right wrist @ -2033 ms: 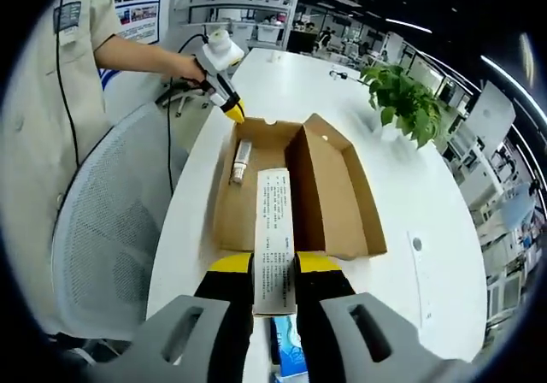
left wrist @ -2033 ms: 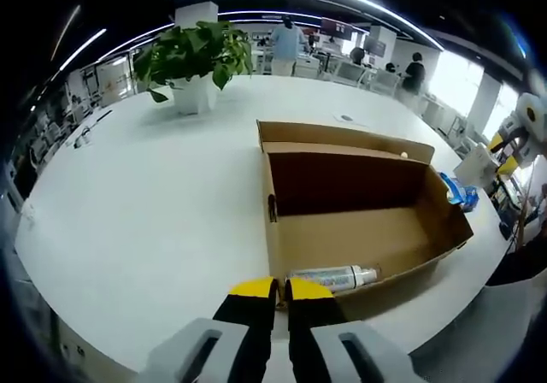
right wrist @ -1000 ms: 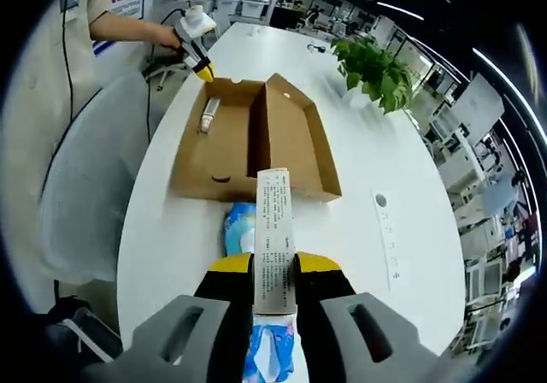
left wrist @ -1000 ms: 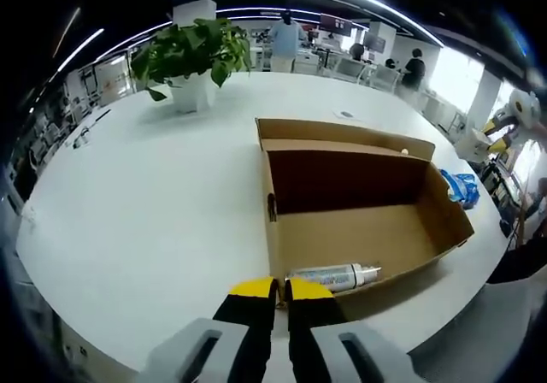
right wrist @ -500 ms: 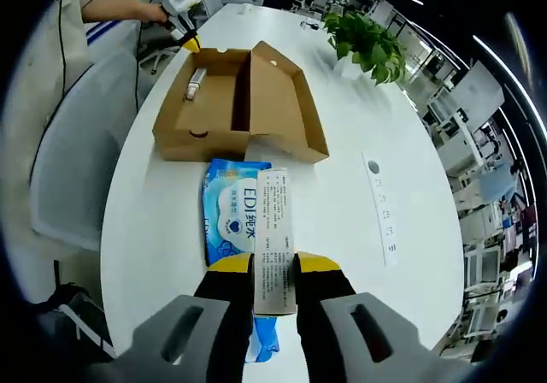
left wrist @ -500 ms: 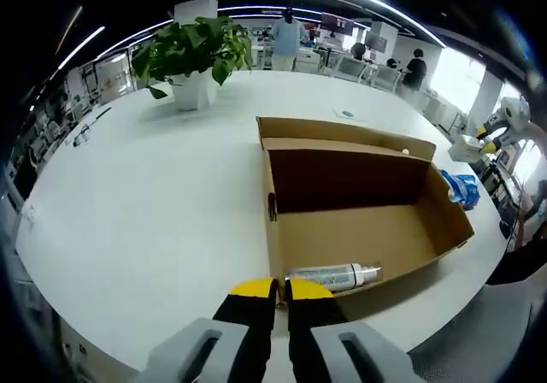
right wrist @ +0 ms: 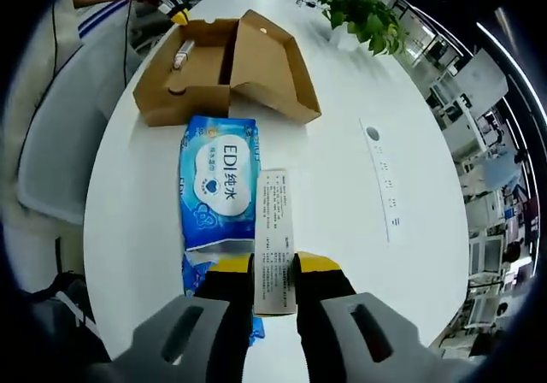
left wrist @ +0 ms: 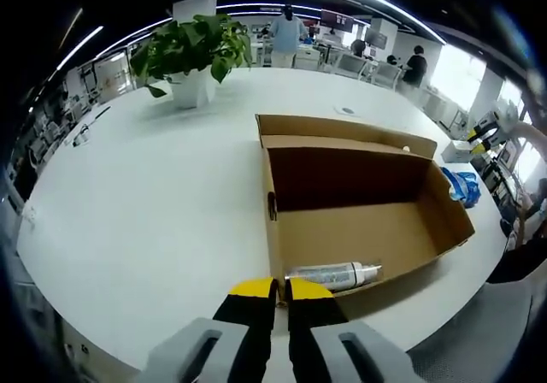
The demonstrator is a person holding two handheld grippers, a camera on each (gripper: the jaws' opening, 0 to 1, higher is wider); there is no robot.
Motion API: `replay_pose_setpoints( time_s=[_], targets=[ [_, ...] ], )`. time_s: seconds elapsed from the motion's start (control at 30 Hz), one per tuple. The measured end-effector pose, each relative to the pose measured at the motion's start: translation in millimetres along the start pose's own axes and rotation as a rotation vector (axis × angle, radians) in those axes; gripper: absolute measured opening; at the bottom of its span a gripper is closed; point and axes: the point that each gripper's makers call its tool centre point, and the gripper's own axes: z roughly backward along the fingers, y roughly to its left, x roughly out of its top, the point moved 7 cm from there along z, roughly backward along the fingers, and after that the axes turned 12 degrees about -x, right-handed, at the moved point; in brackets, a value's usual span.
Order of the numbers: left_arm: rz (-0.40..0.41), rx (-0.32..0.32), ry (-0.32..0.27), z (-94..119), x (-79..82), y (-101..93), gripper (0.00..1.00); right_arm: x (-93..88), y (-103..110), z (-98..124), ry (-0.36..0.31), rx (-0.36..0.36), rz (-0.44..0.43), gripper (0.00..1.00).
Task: Operate the shoe box by opening the lid, removing the specified soft item, and placing it in the target area until the item is outside and the box remains undamaged.
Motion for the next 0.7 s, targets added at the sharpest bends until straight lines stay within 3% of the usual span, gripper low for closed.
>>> replay_pose_setpoints(
  time_s=[0.7],
  targets=[
    [-0.024,0.012,0.043,-1.4,2.5,-1.0,0.04,-63.1,-5.9,-39.3,0.137,0.027,0.030,0.16]
  ],
)
